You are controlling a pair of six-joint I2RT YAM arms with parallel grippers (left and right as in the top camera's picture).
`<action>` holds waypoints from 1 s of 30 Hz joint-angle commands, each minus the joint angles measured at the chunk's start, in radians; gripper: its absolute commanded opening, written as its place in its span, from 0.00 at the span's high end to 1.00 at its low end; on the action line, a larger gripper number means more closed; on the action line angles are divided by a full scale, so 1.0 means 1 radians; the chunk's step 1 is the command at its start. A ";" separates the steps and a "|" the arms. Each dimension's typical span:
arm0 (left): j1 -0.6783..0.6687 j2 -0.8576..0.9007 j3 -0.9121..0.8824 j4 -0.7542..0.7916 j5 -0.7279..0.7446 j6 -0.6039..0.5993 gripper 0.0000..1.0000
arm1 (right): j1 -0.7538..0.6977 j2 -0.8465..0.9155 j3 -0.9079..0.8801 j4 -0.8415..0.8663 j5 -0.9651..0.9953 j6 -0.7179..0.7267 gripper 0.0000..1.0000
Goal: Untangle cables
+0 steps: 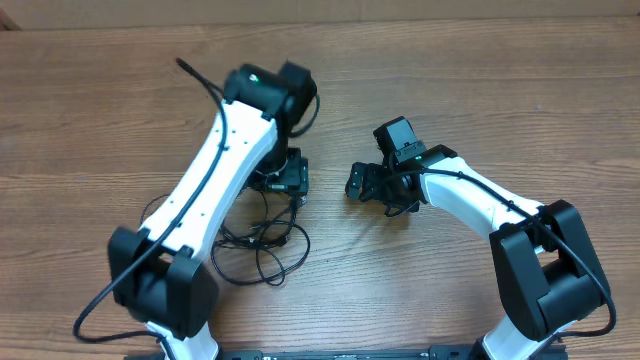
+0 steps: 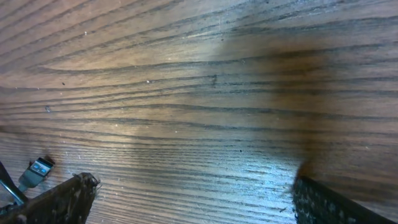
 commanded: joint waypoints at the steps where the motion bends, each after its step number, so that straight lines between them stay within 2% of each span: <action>1: 0.016 0.009 -0.126 0.073 -0.057 -0.095 0.17 | 0.001 0.006 -0.003 0.003 0.009 0.004 0.00; 6: 0.043 0.009 -0.264 0.161 -0.060 -0.112 0.21 | 0.001 0.006 -0.003 0.001 0.009 0.004 0.00; 8: 0.063 0.009 -0.311 0.196 -0.083 -0.133 0.15 | 0.001 0.006 -0.003 0.001 0.009 0.004 0.00; 12: 0.129 0.009 -0.398 0.278 -0.088 -0.152 0.15 | 0.001 0.006 -0.003 0.002 0.009 0.004 0.00; 15: 0.180 0.009 -0.458 0.344 -0.049 -0.143 0.18 | 0.001 0.006 -0.003 0.002 0.009 0.004 0.00; 21: 0.234 0.009 -0.585 0.506 0.070 -0.054 0.29 | 0.001 0.006 -0.003 0.004 0.009 0.004 0.00; 23: 0.234 0.009 -0.623 0.557 0.072 -0.054 0.40 | 0.001 0.006 -0.003 0.005 0.009 0.004 0.00; 24: 0.234 0.009 -0.644 0.589 0.075 -0.052 0.59 | 0.001 0.006 -0.003 0.005 0.009 0.004 0.00; 25: 0.232 0.009 -0.658 0.613 0.077 -0.050 0.89 | 0.001 0.006 -0.003 0.005 0.009 0.004 0.00; 26: 0.230 0.009 -0.676 0.644 0.086 -0.048 0.96 | 0.001 0.006 -0.003 0.005 0.009 0.004 0.00; 28: 0.227 0.009 -0.686 0.680 0.119 -0.018 0.96 | 0.001 0.006 -0.003 0.005 0.009 0.005 0.00; 30: 0.226 0.008 -0.682 0.730 0.208 0.076 0.96 | 0.001 0.006 -0.003 0.007 0.009 0.005 0.00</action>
